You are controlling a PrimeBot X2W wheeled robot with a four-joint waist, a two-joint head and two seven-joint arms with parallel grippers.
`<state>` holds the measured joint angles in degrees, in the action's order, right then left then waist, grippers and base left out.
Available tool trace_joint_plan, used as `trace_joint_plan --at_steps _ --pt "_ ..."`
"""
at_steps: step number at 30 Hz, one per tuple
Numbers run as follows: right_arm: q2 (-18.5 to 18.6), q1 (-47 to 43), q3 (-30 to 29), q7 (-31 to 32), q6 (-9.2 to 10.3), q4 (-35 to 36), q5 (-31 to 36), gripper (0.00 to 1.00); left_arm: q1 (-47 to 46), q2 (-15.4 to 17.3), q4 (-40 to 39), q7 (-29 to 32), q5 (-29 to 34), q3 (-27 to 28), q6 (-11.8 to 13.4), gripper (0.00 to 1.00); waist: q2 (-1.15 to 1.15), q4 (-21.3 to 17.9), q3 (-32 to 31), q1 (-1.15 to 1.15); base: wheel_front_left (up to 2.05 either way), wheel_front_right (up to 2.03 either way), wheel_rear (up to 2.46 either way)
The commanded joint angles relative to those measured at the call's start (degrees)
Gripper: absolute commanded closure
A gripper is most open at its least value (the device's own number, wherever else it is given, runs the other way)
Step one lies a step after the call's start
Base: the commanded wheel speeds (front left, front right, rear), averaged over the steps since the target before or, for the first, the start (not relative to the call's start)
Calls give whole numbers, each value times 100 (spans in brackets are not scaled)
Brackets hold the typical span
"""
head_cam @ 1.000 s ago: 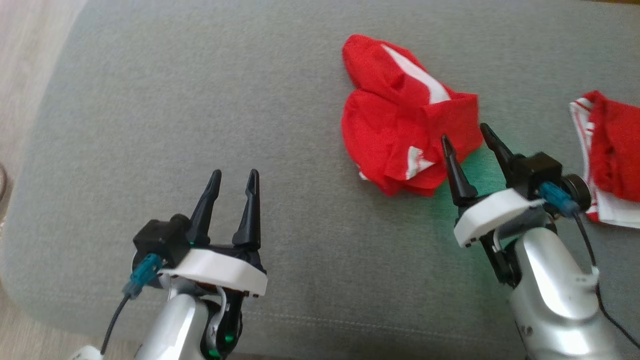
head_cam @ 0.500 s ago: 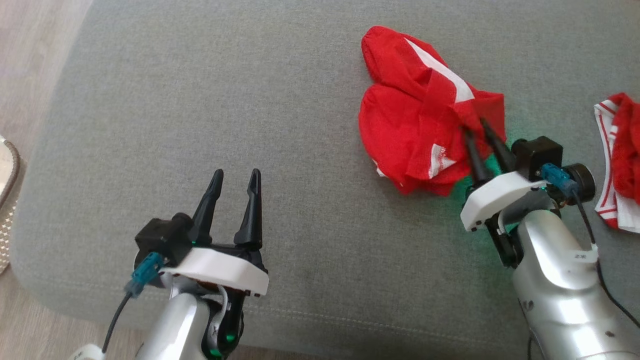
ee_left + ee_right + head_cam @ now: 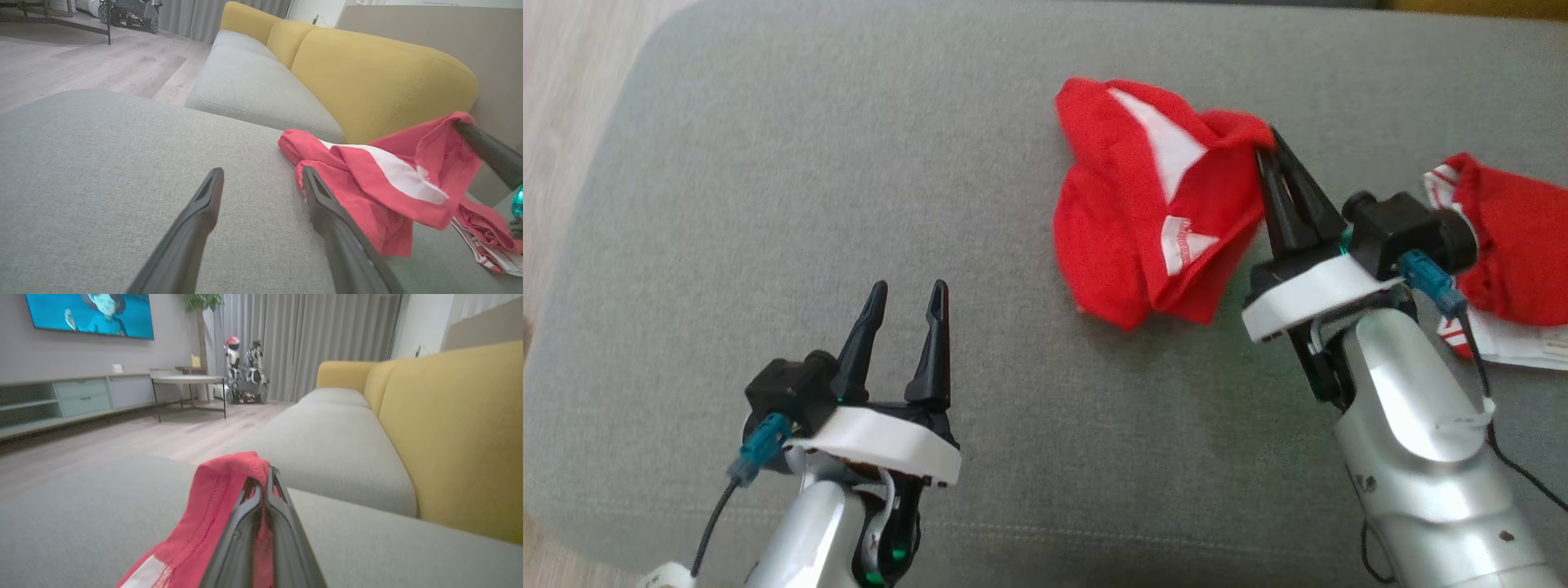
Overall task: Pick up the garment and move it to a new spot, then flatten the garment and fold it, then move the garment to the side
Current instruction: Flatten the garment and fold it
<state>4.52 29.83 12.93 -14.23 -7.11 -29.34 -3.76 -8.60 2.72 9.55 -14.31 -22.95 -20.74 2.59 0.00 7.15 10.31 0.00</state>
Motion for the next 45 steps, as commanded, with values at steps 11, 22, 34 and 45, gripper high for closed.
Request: trace_joint_plan --at_steps 11,22,34,45 --pt "141 -1539 -268 174 -37 1552 -833 100 117 16 -192 -69 -65 278 79 0 0 -481 -488 0 0 0 0" --pt "199 -2533 -943 308 -37 1029 -810 100 95 16 -109 -69 27 238 6 0 0 -810 -570 0 0 0 0" --pt "209 -2635 -1245 236 -37 313 -422 0 121 16 -47 -69 54 200 -32 0 0 -860 -667 0 0 0 0" --pt "24 -2489 -1135 -26 -37 1267 -659 0 165 16 -144 -69 -18 263 7 0 0 -956 -760 0 0 0 0"
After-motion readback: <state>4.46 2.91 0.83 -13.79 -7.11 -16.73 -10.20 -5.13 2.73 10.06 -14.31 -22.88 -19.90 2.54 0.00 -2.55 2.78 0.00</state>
